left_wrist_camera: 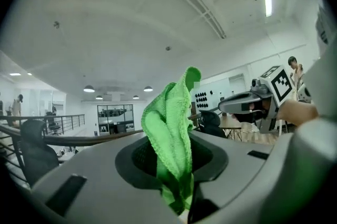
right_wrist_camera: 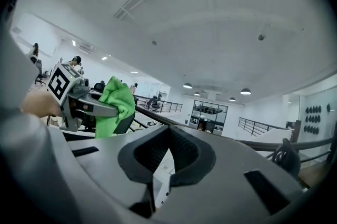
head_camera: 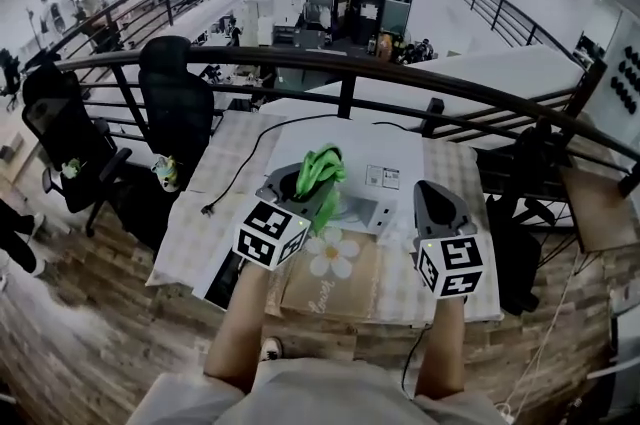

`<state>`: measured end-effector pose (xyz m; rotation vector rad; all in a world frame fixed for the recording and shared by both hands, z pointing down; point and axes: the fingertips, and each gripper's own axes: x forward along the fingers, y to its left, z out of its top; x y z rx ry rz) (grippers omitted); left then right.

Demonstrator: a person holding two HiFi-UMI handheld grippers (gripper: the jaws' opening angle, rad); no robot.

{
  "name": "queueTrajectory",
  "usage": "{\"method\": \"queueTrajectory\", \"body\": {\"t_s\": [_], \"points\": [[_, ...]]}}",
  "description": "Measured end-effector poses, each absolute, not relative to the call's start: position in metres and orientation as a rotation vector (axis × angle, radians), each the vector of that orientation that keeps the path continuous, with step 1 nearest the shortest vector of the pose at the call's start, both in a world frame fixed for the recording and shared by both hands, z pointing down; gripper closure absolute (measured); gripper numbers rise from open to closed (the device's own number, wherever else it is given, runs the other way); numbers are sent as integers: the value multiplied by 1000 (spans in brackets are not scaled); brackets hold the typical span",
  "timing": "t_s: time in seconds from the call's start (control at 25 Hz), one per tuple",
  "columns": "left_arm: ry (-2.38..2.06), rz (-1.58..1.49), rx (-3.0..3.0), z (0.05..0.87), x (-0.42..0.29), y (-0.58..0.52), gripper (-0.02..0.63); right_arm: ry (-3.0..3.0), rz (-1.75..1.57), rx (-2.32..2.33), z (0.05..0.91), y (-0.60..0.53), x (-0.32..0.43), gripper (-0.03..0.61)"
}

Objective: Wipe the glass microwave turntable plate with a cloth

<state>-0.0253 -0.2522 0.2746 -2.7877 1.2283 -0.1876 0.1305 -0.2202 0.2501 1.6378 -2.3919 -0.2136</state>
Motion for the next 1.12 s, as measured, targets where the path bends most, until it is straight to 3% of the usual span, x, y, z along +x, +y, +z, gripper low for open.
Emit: {"method": "queueTrajectory", "body": {"t_s": [0.28, 1.12], "points": [[1289, -140, -2650, 240, -52, -259, 495, -2428, -282, 1594, 230, -231, 108, 566], [1298, -199, -2636, 256, -52, -253, 494, -2414, -300, 1567, 238, -236, 98, 566]]}}
